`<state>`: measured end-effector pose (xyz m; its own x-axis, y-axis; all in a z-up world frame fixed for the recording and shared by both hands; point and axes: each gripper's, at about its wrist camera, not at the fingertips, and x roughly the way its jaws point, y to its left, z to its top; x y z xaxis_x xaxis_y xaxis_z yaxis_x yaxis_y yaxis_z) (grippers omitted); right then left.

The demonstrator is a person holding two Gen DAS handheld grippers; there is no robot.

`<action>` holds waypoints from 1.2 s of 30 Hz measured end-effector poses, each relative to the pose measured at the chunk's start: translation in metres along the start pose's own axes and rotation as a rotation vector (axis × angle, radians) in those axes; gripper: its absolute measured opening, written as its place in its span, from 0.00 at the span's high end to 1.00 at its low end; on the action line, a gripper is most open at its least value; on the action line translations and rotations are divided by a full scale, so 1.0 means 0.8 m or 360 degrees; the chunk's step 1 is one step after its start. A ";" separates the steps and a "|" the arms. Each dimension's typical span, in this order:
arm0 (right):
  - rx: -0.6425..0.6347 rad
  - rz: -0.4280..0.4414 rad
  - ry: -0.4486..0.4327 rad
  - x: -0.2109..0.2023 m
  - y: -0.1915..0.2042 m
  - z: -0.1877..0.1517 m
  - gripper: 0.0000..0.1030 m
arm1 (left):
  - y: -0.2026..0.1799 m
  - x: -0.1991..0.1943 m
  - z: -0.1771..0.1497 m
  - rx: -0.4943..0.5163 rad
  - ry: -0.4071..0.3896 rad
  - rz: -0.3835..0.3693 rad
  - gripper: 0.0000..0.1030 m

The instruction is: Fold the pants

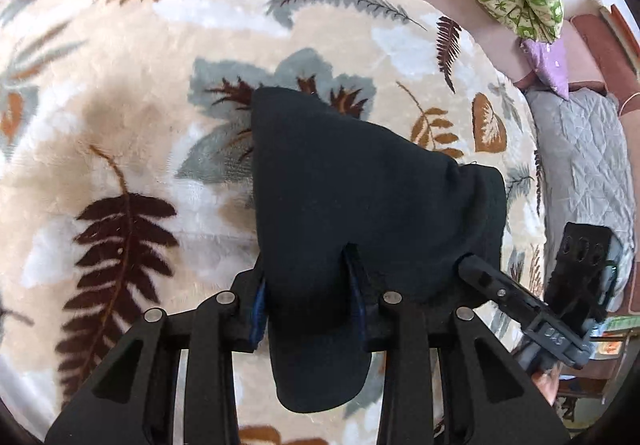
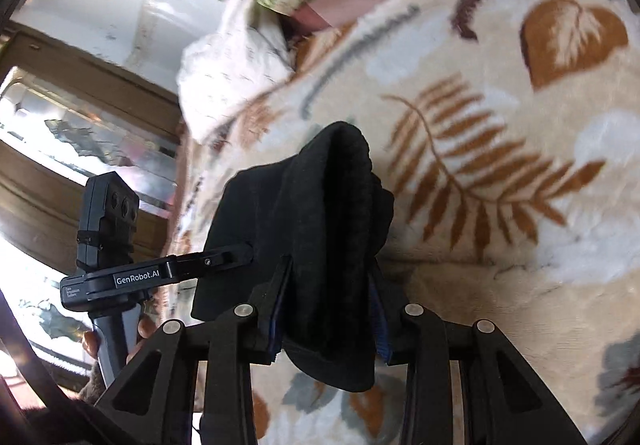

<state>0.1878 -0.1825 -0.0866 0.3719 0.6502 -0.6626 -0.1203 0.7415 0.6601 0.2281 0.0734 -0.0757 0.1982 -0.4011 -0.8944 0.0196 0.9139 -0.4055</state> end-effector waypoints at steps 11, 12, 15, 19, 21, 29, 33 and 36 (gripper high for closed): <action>0.0074 -0.0014 -0.0022 0.016 -0.044 -0.001 0.64 | -0.004 0.019 0.018 0.0170 -0.0039 0.0002 0.43; 0.0075 -0.0022 -0.0001 0.017 -0.043 0.002 0.64 | -0.002 0.017 0.016 0.0168 -0.0033 0.0000 0.43; 0.0155 0.0037 0.0026 0.008 -0.050 0.002 0.60 | 0.009 0.006 0.006 0.0129 0.0016 -0.0019 0.40; 0.0175 -0.0025 0.0020 -0.018 -0.052 -0.010 0.42 | 0.030 -0.020 -0.021 0.0082 0.0011 0.0091 0.26; 0.0167 -0.0076 0.0002 -0.038 -0.044 -0.017 0.41 | 0.043 -0.041 -0.032 0.0025 -0.0036 0.0174 0.26; 0.0032 -0.0346 -0.0269 -0.119 0.026 -0.058 0.22 | 0.048 -0.110 -0.097 -0.0152 -0.0349 0.0402 0.26; -0.0161 -0.0641 -0.0279 -0.103 0.071 -0.105 0.15 | 0.012 -0.105 -0.155 -0.0107 -0.0546 0.0545 0.26; -0.0338 -0.0830 -0.0313 -0.085 0.100 -0.142 0.12 | -0.010 -0.099 -0.177 -0.0011 -0.0673 0.0709 0.26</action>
<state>0.0485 -0.1487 -0.0285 0.5923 0.1633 -0.7890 -0.0498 0.9848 0.1665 0.0737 0.0886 -0.0286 0.5574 0.0804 -0.8263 -0.1608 0.9869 -0.0124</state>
